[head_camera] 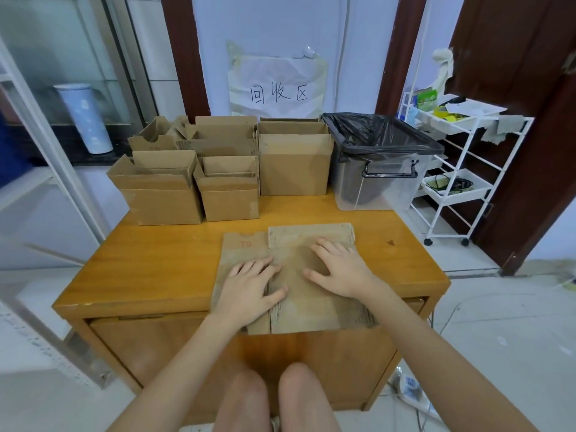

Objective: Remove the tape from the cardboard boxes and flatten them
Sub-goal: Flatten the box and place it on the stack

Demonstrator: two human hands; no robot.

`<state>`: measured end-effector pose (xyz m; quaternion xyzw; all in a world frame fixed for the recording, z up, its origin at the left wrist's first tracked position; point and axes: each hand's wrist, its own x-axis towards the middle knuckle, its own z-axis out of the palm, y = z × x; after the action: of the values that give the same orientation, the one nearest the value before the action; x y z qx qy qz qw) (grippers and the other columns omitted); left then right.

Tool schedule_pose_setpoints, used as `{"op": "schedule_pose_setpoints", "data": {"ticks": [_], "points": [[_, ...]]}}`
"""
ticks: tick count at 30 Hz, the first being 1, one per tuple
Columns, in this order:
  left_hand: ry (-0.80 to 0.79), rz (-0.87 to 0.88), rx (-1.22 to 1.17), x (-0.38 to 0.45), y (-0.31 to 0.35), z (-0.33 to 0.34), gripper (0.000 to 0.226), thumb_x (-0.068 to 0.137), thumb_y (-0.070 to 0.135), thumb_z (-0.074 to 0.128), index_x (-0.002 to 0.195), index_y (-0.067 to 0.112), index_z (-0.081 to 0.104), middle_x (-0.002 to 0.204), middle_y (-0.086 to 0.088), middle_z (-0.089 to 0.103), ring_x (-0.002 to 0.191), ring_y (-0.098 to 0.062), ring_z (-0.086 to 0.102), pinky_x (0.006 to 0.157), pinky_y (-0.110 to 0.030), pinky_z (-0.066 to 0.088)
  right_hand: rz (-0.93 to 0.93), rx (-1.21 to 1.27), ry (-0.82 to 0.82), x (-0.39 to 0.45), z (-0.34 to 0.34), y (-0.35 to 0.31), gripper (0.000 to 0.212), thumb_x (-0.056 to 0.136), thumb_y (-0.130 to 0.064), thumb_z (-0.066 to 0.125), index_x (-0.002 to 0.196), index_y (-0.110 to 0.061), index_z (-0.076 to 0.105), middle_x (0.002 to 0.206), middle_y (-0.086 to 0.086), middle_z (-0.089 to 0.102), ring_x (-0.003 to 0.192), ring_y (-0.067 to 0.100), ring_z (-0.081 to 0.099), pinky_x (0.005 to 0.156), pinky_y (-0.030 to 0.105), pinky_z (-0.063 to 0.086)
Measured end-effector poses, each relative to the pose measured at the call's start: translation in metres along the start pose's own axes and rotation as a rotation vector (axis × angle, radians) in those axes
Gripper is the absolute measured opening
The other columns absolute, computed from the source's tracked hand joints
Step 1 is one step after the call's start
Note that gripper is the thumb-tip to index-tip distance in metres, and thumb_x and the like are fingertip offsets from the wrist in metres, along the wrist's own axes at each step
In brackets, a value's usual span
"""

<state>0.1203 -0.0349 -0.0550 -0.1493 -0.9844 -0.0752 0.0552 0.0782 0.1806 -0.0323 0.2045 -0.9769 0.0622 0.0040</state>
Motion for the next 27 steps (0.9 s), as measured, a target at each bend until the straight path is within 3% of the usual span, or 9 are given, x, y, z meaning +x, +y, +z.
{"op": "schedule_pose_setpoints", "data": {"ticks": [2, 5, 11, 16, 23, 27], "points": [[0.045, -0.005, 0.005, 0.004, 0.0, -0.001, 0.087, 0.073, 0.074, 0.004, 0.139, 0.035, 0.044, 0.15, 0.01, 0.037, 0.137, -0.011, 0.031, 0.107, -0.031, 0.022, -0.006, 0.018, 0.004, 0.011, 0.002, -0.002, 0.065, 0.097, -0.057, 0.033, 0.151, -0.023, 0.023, 0.161, -0.004, 0.012, 0.148, 0.012, 0.004, 0.118, 0.038, 0.006], [0.061, -0.016, 0.014, 0.006, -0.002, 0.003, 0.082, 0.075, 0.073, 0.007, 0.136, 0.036, 0.048, 0.151, 0.007, 0.037, 0.139, -0.013, 0.028, 0.11, -0.032, 0.017, 0.045, 0.04, -0.048, 0.024, 0.01, 0.0, 0.066, 0.098, -0.056, 0.027, 0.154, -0.022, 0.015, 0.162, -0.003, 0.003, 0.148, 0.012, -0.003, 0.12, 0.039, -0.002], [-0.029, -0.046, 0.019, 0.013, -0.004, 0.007, 0.086, 0.072, 0.076, -0.002, 0.146, 0.042, 0.027, 0.161, 0.008, 0.011, 0.149, -0.015, 0.005, 0.119, -0.039, 0.002, 0.054, 0.07, -0.059, 0.031, 0.016, 0.006, 0.066, 0.099, -0.054, 0.026, 0.154, -0.022, 0.012, 0.162, -0.002, 0.002, 0.148, 0.011, -0.004, 0.12, 0.038, -0.004], [-0.053, -0.052, 0.038, 0.019, -0.003, 0.01, 0.088, 0.071, 0.075, -0.006, 0.148, 0.043, 0.021, 0.161, 0.008, 0.008, 0.149, -0.015, 0.002, 0.119, -0.041, 0.0, 0.053, 0.078, -0.016, 0.019, 0.018, -0.006, 0.065, 0.1, -0.051, 0.025, 0.154, -0.016, 0.016, 0.162, 0.002, 0.004, 0.148, 0.014, -0.003, 0.121, 0.036, -0.002], [-0.077, -0.052, 0.039, 0.037, 0.017, 0.012, 0.091, 0.07, 0.074, -0.008, 0.149, 0.04, 0.02, 0.162, 0.005, 0.009, 0.149, -0.018, 0.004, 0.119, -0.043, 0.003, 0.09, 0.09, -0.01, 0.008, 0.026, 0.017, 0.065, 0.098, -0.057, 0.025, 0.154, -0.025, 0.015, 0.162, -0.003, 0.002, 0.148, 0.011, -0.004, 0.119, 0.035, -0.006], [-0.104, -0.039, 0.048, 0.052, 0.039, 0.016, 0.064, 0.094, 0.066, 0.018, 0.15, 0.037, 0.02, 0.162, 0.003, 0.007, 0.149, -0.02, 0.003, 0.119, -0.045, 0.003, 0.12, 0.089, -0.009, 0.002, 0.023, 0.042, 0.064, 0.098, -0.058, 0.027, 0.153, -0.028, 0.017, 0.162, -0.005, 0.003, 0.148, 0.009, -0.003, 0.119, 0.034, -0.006]]}}
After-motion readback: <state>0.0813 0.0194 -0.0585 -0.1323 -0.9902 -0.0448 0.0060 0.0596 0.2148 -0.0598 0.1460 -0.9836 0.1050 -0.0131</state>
